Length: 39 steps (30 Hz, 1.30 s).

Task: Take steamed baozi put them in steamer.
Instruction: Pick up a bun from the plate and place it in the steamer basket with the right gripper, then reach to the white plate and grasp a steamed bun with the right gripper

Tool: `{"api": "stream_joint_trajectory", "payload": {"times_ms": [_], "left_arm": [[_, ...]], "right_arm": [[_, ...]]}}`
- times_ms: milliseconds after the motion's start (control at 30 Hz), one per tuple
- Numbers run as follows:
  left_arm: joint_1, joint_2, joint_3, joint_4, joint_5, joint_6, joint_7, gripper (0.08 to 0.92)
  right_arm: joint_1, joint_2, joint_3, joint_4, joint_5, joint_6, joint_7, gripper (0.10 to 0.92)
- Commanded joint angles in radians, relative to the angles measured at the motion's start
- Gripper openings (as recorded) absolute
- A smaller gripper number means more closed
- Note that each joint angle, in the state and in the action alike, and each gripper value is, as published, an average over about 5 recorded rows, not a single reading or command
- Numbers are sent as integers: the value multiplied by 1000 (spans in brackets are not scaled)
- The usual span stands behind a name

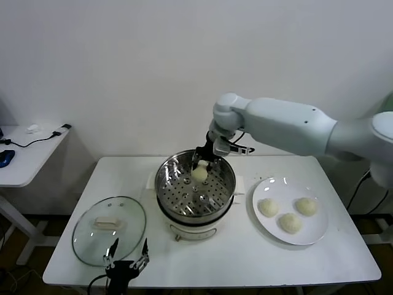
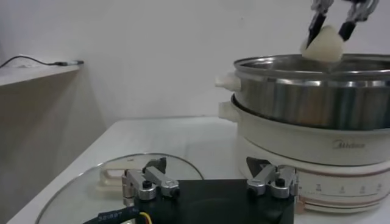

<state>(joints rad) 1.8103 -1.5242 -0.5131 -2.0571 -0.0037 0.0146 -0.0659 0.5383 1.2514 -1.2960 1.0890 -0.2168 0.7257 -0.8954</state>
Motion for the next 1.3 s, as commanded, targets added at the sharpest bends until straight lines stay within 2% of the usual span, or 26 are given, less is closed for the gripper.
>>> {"api": "stream_joint_trajectory", "payload": {"times_ms": [33,433,633,833,967,1100,1233,1300], "left_arm": [[-1,1,1,2,0,1,0,823],[-11,7,-7,8,-9,1,-1,823],[-15,7,-7,14,-10,-2,-5,823],[-14,7,-10,15,-10,-4,-9,823],[-13,5,-9,13,-8,-6,-9,823],[-10,1,-5,10,-3,-6,-9,823],[-6,0,-2,6,-1,-6,-8,823],[-4,-1,-2,5,-1,-7,-8,823]], "right_arm": [[-102,86,63,-198,-145,111,43,475],[-126,147,77,-321,-182,126,59,497],[-131,166,76,-346,-186,132,79,573],[-110,173,60,-339,-146,145,71,728],[-81,166,37,-314,-76,147,27,809],[-18,125,1,-243,45,147,-42,822],[90,56,-36,-174,262,143,-150,822],[160,13,-85,-161,431,112,-192,820]]}}
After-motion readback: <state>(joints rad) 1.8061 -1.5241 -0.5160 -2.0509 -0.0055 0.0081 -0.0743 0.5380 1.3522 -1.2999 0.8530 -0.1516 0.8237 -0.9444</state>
